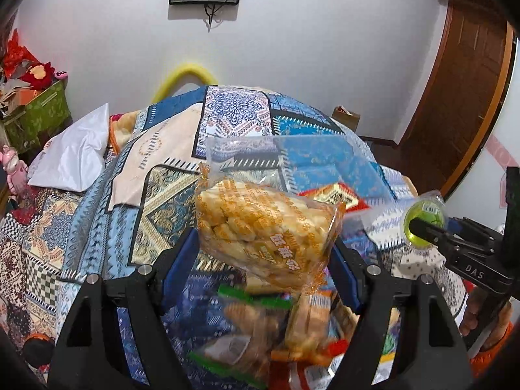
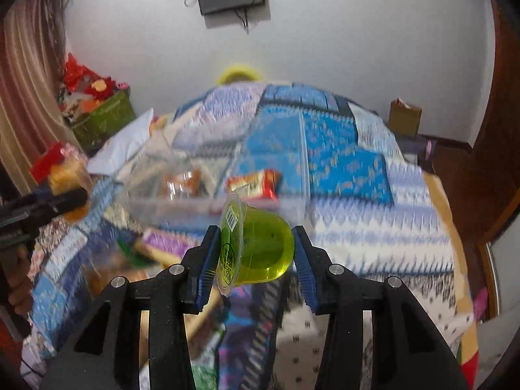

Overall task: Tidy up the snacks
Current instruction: 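Carry the puffs bag and jelly cup into the clear box and open both tools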

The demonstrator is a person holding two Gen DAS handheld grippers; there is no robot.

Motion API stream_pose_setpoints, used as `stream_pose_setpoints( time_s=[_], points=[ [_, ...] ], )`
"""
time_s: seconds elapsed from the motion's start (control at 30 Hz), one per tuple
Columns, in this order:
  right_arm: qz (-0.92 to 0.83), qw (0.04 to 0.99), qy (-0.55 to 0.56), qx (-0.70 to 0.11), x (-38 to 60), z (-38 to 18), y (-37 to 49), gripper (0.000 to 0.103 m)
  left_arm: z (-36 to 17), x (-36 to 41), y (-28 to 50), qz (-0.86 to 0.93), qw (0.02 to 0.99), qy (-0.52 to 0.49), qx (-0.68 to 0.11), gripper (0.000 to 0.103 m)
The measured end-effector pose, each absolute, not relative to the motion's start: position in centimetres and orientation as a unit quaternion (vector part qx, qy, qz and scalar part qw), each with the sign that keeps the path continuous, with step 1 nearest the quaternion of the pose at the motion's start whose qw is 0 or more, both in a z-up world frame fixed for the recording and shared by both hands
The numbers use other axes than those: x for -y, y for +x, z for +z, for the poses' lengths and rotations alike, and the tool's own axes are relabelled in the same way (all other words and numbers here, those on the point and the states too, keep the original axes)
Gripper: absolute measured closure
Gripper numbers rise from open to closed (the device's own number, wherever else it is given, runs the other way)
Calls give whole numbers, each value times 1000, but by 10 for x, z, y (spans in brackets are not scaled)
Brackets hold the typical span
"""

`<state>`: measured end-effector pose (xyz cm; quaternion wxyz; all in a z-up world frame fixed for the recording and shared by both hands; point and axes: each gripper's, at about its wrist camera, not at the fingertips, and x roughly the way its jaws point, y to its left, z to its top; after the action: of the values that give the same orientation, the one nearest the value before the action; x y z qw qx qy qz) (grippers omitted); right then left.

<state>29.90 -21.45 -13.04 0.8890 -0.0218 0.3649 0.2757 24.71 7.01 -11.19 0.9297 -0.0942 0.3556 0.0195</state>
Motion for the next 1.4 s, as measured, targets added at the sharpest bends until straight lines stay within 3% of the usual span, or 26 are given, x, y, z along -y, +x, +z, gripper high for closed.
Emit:
stream_pose_setpoints(
  time_s=[0.37, 0.9, 1.2, 1.3, 1.4],
  points=[
    [291, 891, -23, -349, 173, -123, 334, 62, -130, -68, 304, 18, 916, -99, -389, 27],
    [302, 865, -43, -398, 138, -168, 368, 62, -170, -65, 355, 13, 898, -94, -430, 27],
    [309, 853, -37, -420, 137, -173, 371, 60, -164, -60, 351, 21, 902, -75, -424, 27],
    [309, 854, -38, -416, 140, -166, 368, 53, -154, -60, 342, 19, 907, -75, -415, 27],
    [305, 861, -43, -405, 144, -155, 361, 52, -141, -60, 331, 18, 912, -73, -403, 27]
  ],
)
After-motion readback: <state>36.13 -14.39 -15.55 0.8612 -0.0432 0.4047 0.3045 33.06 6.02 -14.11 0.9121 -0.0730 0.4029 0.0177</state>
